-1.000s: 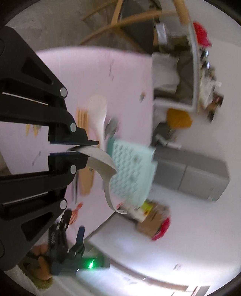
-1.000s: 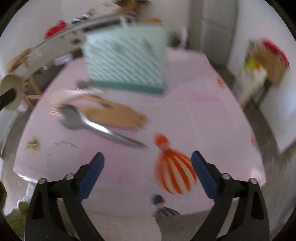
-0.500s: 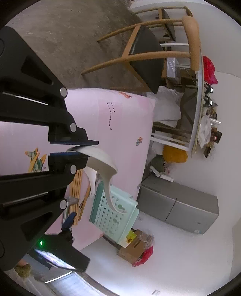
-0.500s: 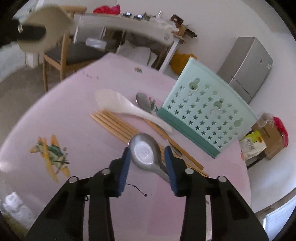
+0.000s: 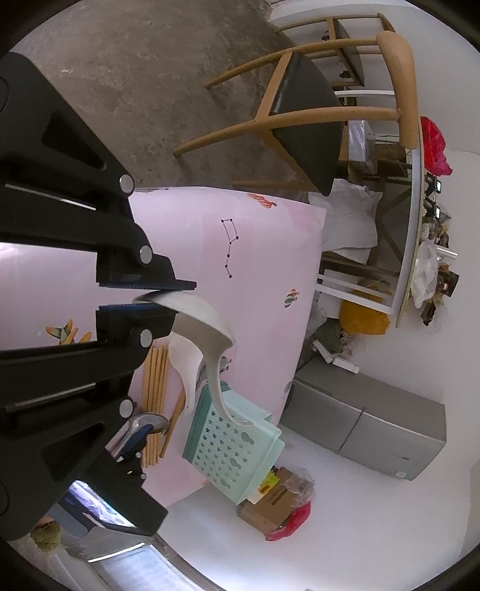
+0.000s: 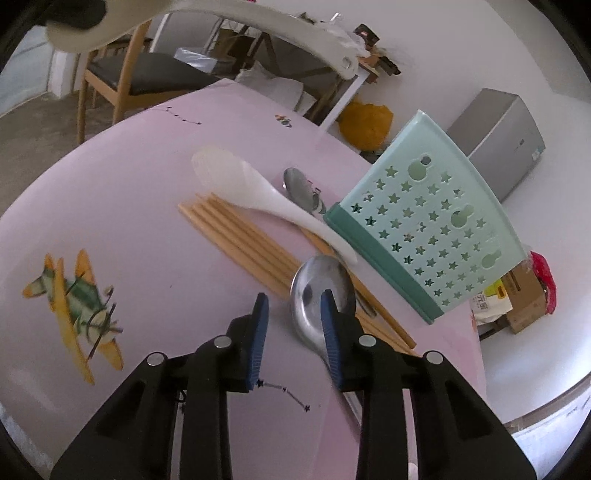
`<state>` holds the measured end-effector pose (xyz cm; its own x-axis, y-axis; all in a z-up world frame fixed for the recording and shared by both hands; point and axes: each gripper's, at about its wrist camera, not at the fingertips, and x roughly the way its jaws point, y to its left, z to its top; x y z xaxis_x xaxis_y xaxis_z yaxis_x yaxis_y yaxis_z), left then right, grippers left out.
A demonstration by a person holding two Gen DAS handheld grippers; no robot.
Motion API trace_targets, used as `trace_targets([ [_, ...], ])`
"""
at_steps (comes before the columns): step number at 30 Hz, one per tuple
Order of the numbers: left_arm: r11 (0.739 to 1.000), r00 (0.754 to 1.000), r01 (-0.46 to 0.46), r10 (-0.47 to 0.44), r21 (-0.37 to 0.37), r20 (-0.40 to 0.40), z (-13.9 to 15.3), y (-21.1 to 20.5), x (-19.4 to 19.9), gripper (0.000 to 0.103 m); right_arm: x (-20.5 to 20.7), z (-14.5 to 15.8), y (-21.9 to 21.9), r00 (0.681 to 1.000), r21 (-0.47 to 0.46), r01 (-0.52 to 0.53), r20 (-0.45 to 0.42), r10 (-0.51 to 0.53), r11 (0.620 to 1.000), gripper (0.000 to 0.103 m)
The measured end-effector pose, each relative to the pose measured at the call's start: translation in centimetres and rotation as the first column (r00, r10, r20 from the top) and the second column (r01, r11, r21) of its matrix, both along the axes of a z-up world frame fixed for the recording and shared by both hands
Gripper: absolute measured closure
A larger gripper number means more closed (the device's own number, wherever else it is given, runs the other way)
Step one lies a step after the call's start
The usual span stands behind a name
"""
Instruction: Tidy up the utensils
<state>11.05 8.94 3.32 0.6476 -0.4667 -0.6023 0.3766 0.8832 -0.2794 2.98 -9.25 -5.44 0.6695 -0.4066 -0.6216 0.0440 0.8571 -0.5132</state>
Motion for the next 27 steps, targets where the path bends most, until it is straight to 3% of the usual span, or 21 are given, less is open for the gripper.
trace_targets([
  [4,1.0,1.0,0.022,-0.022,0.014,0.001,0.1,0.0,0.0,0.098,0.8,-0.2,-0.3,0.999,-0.015,0.048,0.006,-0.047,0.999,0.075],
  [6,0.999,1.0,0.027,-0.027,0.02,0.001,0.2,-0.1,0.0,0.098,1.0,-0.1,-0.6,0.998,-0.003,0.067,0.006,-0.067,0.998,0.088],
  [9,0.999,1.0,0.031,-0.031,0.031,0.004,0.4,0.0,-0.1,0.098,0.8,0.6,-0.8,0.997,0.017,0.074,0.03,-0.074,0.997,0.097],
  [17,0.999,0.999,0.024,-0.026,0.03,0.038,1.8,-0.2,-0.6,0.098,-0.5,3.7,-2.2,0.996,0.138,0.051,0.072,-0.061,0.989,0.101],
  [22,0.999,0.992,0.04,-0.043,0.028,0.12,3.9,-1.4,-0.4,0.098,-1.8,7.4,-4.3,0.99,0.224,0.019,0.129,-0.049,0.975,0.101],
  [25,0.993,0.974,0.059,-0.079,0.1,0.211,5.8,-3.3,-0.1,0.098,-2.7,9.9,-6.2,0.983,0.303,0.003,0.176,-0.059,0.953,0.101],
  [27,0.98,0.949,0.074,-0.126,0.185,0.29,7.5,-5.0,0.1,0.098,-3.3,11.5,-7.5,0.976,0.355,-0.007,0.207,-0.071,0.935,0.101],
])
